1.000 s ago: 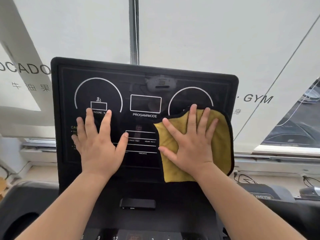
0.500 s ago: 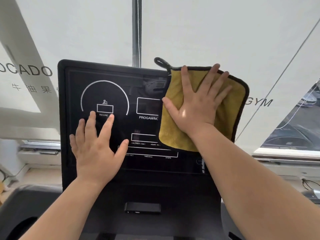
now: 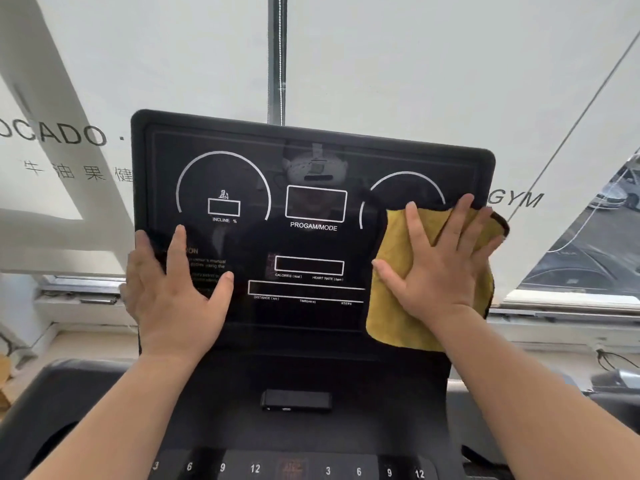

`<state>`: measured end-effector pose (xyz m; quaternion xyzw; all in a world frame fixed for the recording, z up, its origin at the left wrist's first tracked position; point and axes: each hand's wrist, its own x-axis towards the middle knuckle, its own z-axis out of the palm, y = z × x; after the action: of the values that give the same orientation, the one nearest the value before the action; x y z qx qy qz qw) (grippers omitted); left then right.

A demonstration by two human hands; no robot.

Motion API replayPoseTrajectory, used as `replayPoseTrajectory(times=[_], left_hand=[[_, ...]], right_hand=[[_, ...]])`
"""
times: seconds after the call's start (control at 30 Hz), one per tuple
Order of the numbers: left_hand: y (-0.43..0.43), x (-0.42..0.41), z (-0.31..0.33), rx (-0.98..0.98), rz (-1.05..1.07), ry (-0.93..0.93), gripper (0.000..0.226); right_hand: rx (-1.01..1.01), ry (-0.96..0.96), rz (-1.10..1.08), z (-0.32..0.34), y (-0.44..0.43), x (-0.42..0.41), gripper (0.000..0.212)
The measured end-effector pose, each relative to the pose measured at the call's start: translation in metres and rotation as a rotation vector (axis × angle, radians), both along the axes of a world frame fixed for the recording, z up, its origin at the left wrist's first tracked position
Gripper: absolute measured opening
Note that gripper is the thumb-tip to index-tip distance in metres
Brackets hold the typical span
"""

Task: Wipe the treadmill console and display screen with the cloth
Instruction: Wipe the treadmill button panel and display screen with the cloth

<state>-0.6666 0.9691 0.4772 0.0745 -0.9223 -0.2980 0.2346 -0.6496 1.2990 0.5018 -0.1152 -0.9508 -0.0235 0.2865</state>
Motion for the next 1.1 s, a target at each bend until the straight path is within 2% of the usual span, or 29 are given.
replayPoseTrajectory(times=[0.1, 0.3, 0.43, 0.57, 0.7, 0.83, 0.97, 1.1], left_hand=[[-0.007, 0.004, -0.001, 0.044, -0.008, -0.002, 0.093], [-0.017, 0.003, 0.001, 0.072, -0.067, 0.039, 0.092], [-0.028, 0.007, -0.006, 0.034, -0.090, 0.012, 0.091], [-0.039, 0.008, -0.009, 0.011, -0.118, 0.028, 0.089], [-0.049, 0.008, -0.009, 0.012, -0.146, 0.045, 0.087], [-0.059, 0.010, -0.005, 0.122, -0.191, 0.033, 0.085], [-0.074, 0.008, 0.003, 0.300, -0.265, 0.040, 0.076], [-0.092, 0.007, -0.001, 0.374, -0.355, 0.024, 0.072]], right_hand=[[-0.078, 0.053, -0.033, 0.037, -0.020, -0.028, 0.099], [-0.002, 0.097, 0.040, 0.060, -0.082, -0.061, 0.101], [0.116, 0.048, 0.197, 0.028, -0.114, -0.048, 0.102], [0.247, -0.029, 0.327, -0.025, -0.115, -0.019, 0.113], [0.246, -0.039, 0.263, -0.041, -0.082, -0.001, 0.117], [0.086, -0.028, 0.070, -0.013, -0.064, -0.008, 0.119], [-0.086, 0.069, -0.081, 0.040, -0.096, -0.048, 0.116], [-0.029, 0.124, -0.005, 0.066, -0.154, -0.081, 0.113]])
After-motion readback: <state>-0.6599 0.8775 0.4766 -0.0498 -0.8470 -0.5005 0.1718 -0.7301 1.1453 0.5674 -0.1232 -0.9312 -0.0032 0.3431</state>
